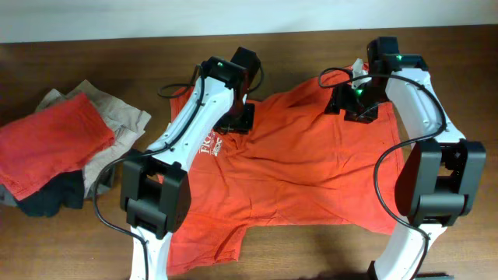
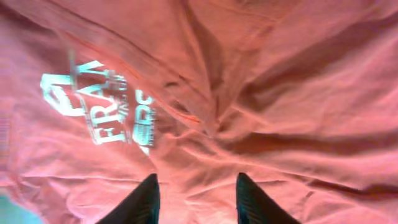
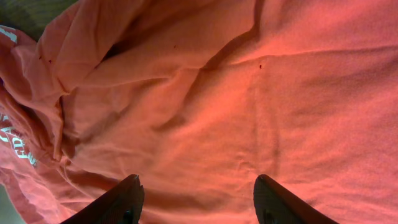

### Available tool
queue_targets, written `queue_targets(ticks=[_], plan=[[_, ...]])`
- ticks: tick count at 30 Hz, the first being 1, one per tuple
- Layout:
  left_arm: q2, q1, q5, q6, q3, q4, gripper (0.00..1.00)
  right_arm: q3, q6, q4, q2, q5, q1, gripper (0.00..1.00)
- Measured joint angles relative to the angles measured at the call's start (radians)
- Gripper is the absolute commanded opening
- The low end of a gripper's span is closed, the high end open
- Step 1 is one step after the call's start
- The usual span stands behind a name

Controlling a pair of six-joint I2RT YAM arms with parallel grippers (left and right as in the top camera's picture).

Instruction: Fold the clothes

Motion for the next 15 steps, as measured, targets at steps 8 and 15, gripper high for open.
queue_targets(ticks=[8, 15], plan=[[0.002, 0.050, -0.225, 0.028, 0.001, 0.158, 0.58, 0.000, 0.000, 0.000, 0.000, 0.000, 0.000, 0.62], [0.060, 0.181, -0.212, 0.190, 0.006, 0.352, 0.57, 0.000, 0.000, 0.000, 0.000, 0.000, 0.000, 0.62]])
